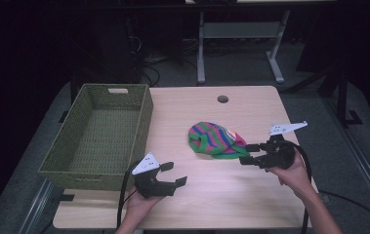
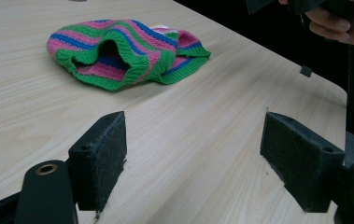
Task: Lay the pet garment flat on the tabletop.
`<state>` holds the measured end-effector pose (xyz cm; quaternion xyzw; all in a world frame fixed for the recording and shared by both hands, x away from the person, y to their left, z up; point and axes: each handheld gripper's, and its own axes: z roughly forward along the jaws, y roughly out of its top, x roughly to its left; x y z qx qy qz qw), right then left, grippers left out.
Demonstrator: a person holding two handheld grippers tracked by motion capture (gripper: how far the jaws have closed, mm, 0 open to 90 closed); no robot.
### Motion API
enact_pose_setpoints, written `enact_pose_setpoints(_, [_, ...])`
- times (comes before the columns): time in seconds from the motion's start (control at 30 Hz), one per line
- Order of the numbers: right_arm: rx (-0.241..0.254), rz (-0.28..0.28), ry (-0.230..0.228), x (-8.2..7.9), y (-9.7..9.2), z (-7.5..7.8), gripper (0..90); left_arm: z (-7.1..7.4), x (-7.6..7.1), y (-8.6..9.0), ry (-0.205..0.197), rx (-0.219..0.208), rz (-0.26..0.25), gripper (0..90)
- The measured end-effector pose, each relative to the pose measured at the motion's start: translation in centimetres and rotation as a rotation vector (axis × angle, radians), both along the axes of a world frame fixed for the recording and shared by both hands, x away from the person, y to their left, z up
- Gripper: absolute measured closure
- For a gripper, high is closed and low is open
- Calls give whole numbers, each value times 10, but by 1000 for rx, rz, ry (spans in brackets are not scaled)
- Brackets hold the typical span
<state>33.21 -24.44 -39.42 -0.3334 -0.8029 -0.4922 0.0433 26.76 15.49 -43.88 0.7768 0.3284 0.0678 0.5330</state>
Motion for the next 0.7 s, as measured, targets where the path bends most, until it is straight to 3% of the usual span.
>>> enact_pose_setpoints(0.7, [-39, 41, 24, 38, 25, 23, 228, -1, 0, 0, 1, -4, 2, 223])
